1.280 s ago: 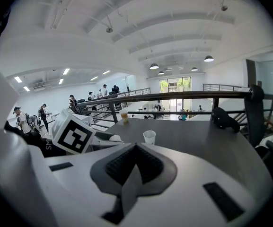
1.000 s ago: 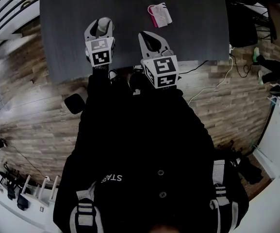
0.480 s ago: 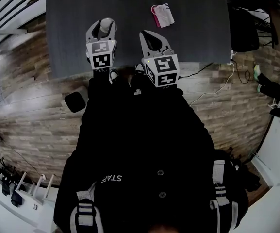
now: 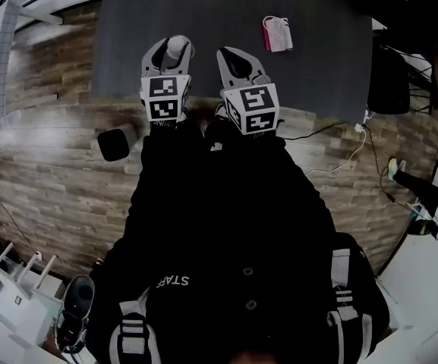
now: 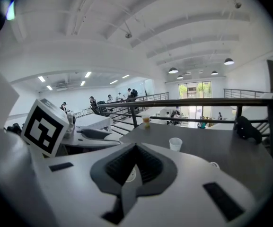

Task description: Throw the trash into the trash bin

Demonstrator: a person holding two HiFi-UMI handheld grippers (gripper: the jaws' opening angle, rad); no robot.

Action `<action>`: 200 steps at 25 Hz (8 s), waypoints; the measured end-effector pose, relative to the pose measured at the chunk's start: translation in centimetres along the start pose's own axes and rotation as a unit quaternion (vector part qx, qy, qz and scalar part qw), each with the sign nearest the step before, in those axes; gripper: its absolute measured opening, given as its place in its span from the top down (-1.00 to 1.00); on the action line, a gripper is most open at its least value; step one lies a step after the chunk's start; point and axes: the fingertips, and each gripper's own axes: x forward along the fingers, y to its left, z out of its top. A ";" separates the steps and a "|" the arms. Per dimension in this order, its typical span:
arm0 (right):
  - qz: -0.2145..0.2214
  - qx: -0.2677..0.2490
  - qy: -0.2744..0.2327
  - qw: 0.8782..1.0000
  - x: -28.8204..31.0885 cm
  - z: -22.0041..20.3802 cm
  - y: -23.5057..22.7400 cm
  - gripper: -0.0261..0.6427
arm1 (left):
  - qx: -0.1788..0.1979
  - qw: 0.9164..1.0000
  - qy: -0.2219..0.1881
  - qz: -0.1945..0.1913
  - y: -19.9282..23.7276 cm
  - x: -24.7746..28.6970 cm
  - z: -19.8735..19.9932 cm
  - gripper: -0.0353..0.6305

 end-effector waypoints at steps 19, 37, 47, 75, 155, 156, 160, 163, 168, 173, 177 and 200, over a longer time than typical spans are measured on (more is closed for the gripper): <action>0.207 -0.098 0.029 0.973 6.6 0.4 22.0 0.88 | -0.100 0.982 -0.002 0.161 13.3 -17.2 -7.7 0.32; 0.360 -0.174 0.082 0.913 13.5 -5.4 46.0 0.88 | -0.209 0.924 0.020 0.321 27.9 -33.2 -22.2 0.32; 0.408 -0.213 0.127 0.879 17.3 -11.6 54.2 0.88 | -0.250 0.889 0.030 0.383 32.3 -37.3 -31.7 0.32; 0.445 -0.270 0.245 0.818 31.6 -42.5 61.1 0.88 | -0.344 0.836 0.086 0.419 36.8 -29.1 -67.0 0.32; 0.441 -0.217 0.210 0.845 26.8 -29.9 57.8 0.88 | -0.354 0.842 0.029 0.406 36.0 -30.2 -50.6 0.89; 0.439 -0.212 0.204 0.849 26.3 -28.7 57.5 0.88 | -0.349 0.845 0.025 0.404 35.9 -30.3 -49.3 0.89; 0.426 -0.196 0.185 0.864 24.7 -24.3 55.6 0.88 | -0.339 0.855 0.008 0.393 35.4 -30.3 -44.0 0.89; 0.412 -0.185 0.171 0.876 23.4 -21.2 53.7 0.88 | -0.331 0.865 -0.003 0.377 34.6 -29.9 -39.7 0.89; 0.382 -0.162 0.130 0.900 21.7 -15.9 50.5 0.88 | -0.282 0.894 -0.020 0.349 34.0 -28.8 -33.2 0.89; 0.339 -0.124 0.102 0.927 20.2 -11.3 45.9 0.88 | -0.253 0.914 -0.033 0.315 32.0 -26.8 -26.9 0.89; 0.300 -0.102 0.077 0.945 18.9 -8.1 40.9 0.88 | -0.231 0.930 -0.043 0.284 29.5 -24.3 -22.3 0.89; -0.010 0.009 -0.055 0.998 3.6 5.1 4.4 0.88 | -0.097 0.987 -0.115 0.055 7.5 -8.0 1.8 0.89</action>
